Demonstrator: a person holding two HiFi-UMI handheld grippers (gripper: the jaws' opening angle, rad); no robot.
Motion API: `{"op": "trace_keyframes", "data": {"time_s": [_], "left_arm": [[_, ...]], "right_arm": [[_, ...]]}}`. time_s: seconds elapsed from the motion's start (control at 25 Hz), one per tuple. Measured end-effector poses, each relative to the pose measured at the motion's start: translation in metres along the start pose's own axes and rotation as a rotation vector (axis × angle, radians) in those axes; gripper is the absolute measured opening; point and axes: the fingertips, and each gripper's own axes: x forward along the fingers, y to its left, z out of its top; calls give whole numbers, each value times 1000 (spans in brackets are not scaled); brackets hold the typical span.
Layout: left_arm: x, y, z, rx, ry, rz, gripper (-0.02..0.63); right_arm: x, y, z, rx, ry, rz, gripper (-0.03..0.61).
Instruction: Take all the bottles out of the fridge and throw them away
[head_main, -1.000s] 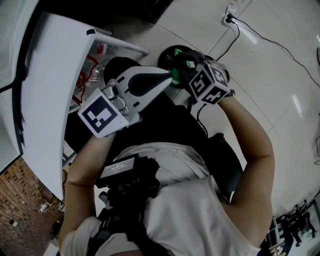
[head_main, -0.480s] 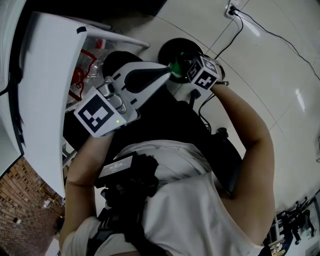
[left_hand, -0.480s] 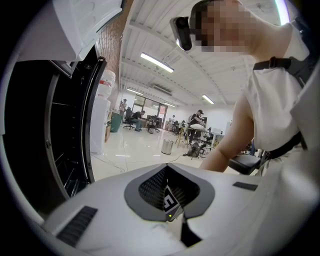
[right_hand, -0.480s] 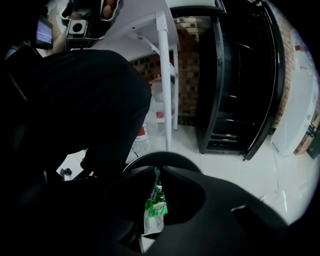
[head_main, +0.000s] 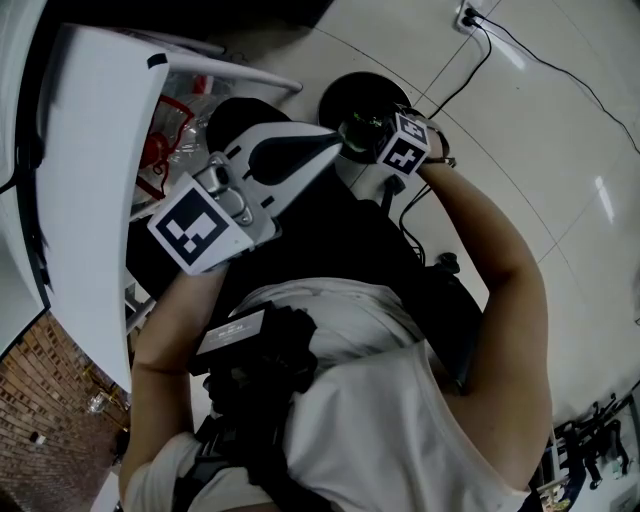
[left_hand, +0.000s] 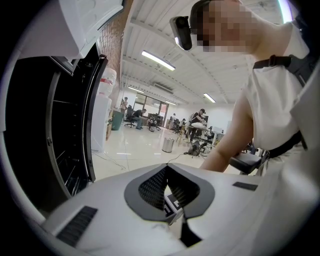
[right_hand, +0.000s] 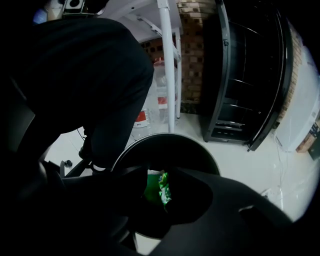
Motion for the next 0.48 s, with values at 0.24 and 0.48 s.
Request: {"op": "trace_keyframes", "data": {"time_s": [0.24, 0.48], "left_arm": [[2, 0, -2, 6, 3, -4, 0], [0, 1, 3, 6, -11, 7, 0]], "right_arm": [[-5, -4, -2, 33, -15, -9, 142], [-18, -8, 6, 45, -44, -29, 141]]}}
